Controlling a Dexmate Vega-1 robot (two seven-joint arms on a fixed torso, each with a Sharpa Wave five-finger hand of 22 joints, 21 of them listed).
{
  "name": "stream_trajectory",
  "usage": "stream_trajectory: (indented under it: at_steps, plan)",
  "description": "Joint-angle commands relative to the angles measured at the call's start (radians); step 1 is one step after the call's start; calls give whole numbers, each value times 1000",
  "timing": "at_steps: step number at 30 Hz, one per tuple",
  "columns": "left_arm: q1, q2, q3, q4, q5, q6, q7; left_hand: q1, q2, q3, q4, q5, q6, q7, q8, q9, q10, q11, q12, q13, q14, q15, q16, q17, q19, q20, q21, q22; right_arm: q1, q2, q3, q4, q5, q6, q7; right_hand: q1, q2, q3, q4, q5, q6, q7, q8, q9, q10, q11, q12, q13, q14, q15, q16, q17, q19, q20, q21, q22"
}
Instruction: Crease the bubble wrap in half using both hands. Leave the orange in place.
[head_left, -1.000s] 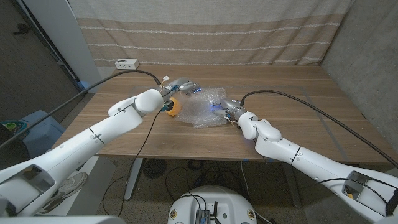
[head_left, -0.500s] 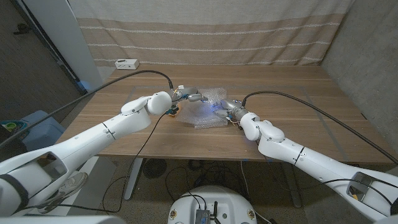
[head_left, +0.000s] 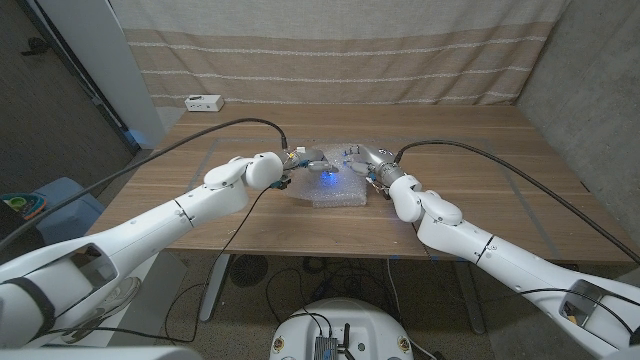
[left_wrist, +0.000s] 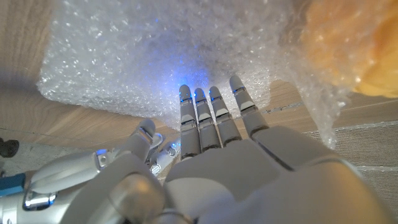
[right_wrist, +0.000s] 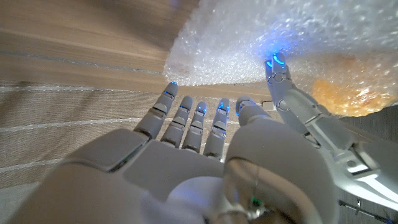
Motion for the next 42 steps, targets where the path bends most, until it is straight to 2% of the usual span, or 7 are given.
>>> stream_trajectory:
  at_steps: [1, 7, 18, 24, 37, 40, 42]
  plan:
    - [8, -21, -2, 11, 40, -2, -30, -12, 0, 1, 8, -2, 7, -3, 1, 0, 8, 1, 4, 0, 7, 0, 1, 0, 7, 0, -1, 2, 99, 63, -40, 129, -21, -33, 27, -31, -7, 2, 28, -1, -11, 3, -1, 2, -12, 2, 0, 2, -14, -71, -7, 5, -13, 0, -6, 1]
    - [7, -27, -8, 12, 45, 9, -37, -14, -3, 0, 9, -3, 2, -5, -2, 0, 7, 0, 4, 0, 6, 1, -1, -1, 7, 1, -2, 1, 185, 97, -108, 248, -31, -56, 122, -77, -26, -11, 58, -6, -19, 13, 0, 2, 7, 10, 11, 1, 14, -55, -2, 1, -9, 10, -3, 1]
    - [-3, -38, -10, 33, 35, -2, -43, -21, -9, -2, 10, -3, -21, -13, -12, -1, 4, 3, 1, -1, 3, 2, -5, -1, 7, 6, -5, 1, 227, 100, -162, 296, -28, -79, 187, -74, -31, 0, 47, -4, -10, 24, 6, 2, 40, 10, 23, 1, 56, -52, 4, -13, 2, 19, 1, 0]
    - [-12, -46, -7, 45, 36, -9, -43, -24, -11, -3, 11, -3, -30, -17, -15, -1, 2, 5, 0, -2, 0, 5, -8, -2, 8, 8, -7, 1, 189, 63, -128, 225, -14, -76, 128, -67, -30, 4, 39, -3, -11, 25, 6, 1, 44, 10, 24, 1, 60, -53, 5, -15, 5, 20, 2, 0]
    - [-21, -59, -1, 60, 39, 4, -44, -30, -13, -4, 14, -4, -44, -20, -18, -1, -2, 6, -2, -3, -3, 4, -10, -2, 11, 12, -9, 1, 29, -51, -16, -31, -37, -51, -50, -40, -33, 16, 5, -1, -3, 24, 9, 1, 48, 9, 23, 1, 69, -60, 5, -22, 24, 22, 9, 0]
    - [-26, -62, 3, 64, 40, 4, -47, -32, -14, -4, 16, -4, -56, -18, -22, -1, -7, 6, -5, -3, -8, 5, -12, -2, 12, 12, -9, 1, -12, -76, 4, -79, -52, -29, -90, -22, -30, 27, -17, -1, 25, 27, 18, 0, 89, 8, 35, 1, 110, -60, 21, -25, 45, 23, 16, 0]
    - [-27, -64, 5, 65, 39, 6, -48, -34, -14, -5, 18, -4, -60, -17, -22, -1, -11, 7, -6, -3, -11, 6, -12, -1, 12, 14, -10, 1, -35, -92, 14, -104, -64, -16, -106, -3, -27, 40, -40, 0, 86, 30, 35, -1, 163, 6, 57, 3, 193, -82, 62, -16, 86, 20, 31, 2]
